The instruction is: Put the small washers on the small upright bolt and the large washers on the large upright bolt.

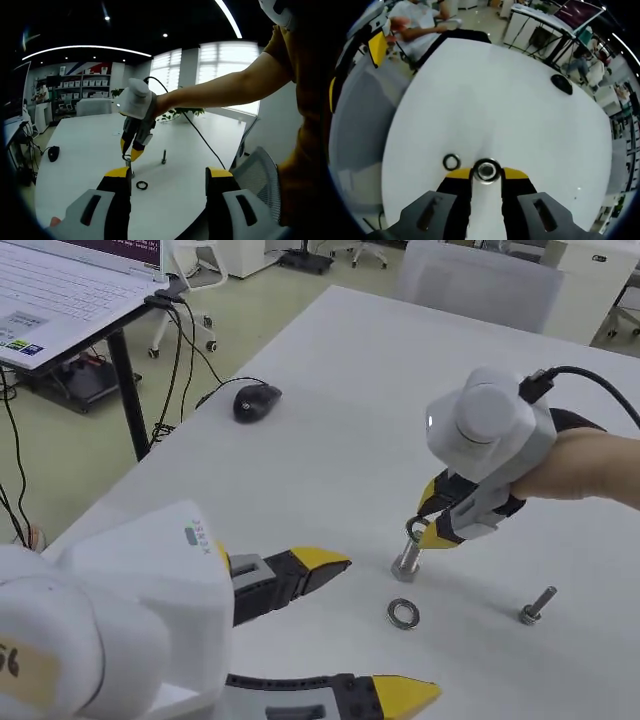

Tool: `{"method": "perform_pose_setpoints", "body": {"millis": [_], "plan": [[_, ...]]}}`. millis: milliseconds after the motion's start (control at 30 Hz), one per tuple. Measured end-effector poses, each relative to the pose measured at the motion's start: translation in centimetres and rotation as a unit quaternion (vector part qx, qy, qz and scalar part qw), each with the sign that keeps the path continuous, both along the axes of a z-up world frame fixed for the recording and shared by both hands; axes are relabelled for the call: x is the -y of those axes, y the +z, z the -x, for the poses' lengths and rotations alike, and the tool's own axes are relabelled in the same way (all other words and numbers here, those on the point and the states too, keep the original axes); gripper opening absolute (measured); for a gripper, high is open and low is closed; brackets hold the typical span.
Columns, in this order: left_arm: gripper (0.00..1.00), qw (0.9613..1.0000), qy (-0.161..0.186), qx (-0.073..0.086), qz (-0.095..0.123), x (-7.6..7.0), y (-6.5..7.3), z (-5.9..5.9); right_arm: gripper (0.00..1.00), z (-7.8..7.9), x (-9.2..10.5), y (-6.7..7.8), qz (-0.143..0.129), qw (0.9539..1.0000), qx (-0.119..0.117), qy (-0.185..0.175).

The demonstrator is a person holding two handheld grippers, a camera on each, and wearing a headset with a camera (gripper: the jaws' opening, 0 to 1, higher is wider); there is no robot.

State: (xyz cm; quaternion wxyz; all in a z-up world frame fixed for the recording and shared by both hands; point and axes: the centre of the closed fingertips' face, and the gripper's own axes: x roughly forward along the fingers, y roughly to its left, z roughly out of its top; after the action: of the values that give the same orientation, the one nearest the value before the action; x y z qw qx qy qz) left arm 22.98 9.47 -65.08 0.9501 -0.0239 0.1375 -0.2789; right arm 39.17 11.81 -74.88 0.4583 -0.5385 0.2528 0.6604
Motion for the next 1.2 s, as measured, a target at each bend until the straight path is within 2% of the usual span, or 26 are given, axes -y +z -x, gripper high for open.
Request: {"method": "perform_pose_setpoints", "body": {"millis": [567, 933, 1200], "plan": [[0.59, 1.0, 0.003, -0.003, 0.003, 0.0, -0.3, 0.0, 0.21, -0.1, 0.1, -1.6, 0.023, 0.9997, 0.004, 0.008], [0.59, 0.9999, 0.005, -0.008, 0.005, -0.1, -0.6, 0.1, 0.22, -0.3, 0.2, -3.6, 0.042, 0.9991, 0.002, 0.008], [0.59, 0.9999, 0.008, -0.009, 0.006, -0.3, -0.6, 0.0, 0.22, -0.4, 0.2, -4.6, 0.046, 0.9989, -0.004, 0.01]]}}
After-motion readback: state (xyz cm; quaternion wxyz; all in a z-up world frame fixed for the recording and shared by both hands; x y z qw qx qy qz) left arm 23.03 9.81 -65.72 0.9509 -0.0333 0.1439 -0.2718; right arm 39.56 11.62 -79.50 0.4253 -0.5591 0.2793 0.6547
